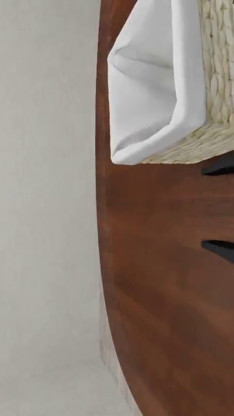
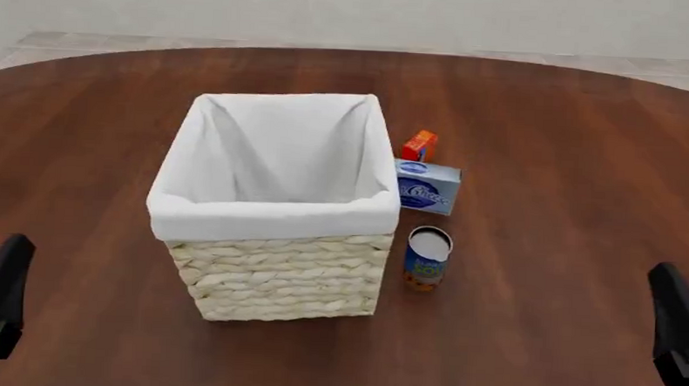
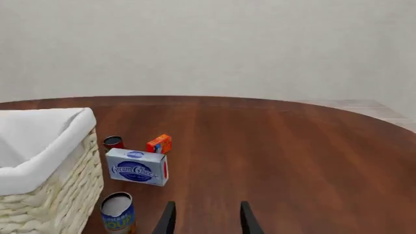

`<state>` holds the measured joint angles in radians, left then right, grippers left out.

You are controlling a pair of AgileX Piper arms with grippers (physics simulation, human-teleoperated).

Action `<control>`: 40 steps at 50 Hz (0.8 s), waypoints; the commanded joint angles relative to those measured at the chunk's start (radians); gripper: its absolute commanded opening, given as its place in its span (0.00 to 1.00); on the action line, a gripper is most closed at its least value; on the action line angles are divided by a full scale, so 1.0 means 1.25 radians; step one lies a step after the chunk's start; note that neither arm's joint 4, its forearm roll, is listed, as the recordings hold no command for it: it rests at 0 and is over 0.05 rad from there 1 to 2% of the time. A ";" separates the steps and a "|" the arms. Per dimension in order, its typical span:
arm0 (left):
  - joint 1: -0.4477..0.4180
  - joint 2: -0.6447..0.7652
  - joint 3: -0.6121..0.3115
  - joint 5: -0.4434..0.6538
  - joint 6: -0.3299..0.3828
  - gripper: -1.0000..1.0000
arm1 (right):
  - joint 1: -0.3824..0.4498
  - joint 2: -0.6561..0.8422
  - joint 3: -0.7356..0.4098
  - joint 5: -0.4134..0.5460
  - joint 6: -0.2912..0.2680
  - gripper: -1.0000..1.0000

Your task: Pick up the alphabet soup and put it in the basket.

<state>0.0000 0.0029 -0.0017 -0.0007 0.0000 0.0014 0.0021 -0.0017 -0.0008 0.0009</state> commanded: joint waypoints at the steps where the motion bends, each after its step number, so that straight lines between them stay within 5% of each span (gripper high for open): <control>1: 0.000 0.004 -0.002 -0.001 0.000 1.00 | 0.002 0.001 -0.002 0.000 0.002 1.00; 20: 0.000 0.004 -0.002 -0.001 0.000 1.00 | 0.043 0.089 -0.011 -0.045 0.006 1.00; 36: 0.000 0.004 -0.002 -0.001 0.000 1.00 | 0.105 0.450 -0.077 -0.286 -0.050 1.00; 40: 0.000 0.004 -0.002 -0.001 0.000 1.00 | 0.119 0.479 -0.103 -0.291 -0.052 1.00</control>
<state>0.0000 0.0074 -0.0042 -0.0019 0.0000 0.1099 0.4088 -0.0777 -0.2574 -0.0313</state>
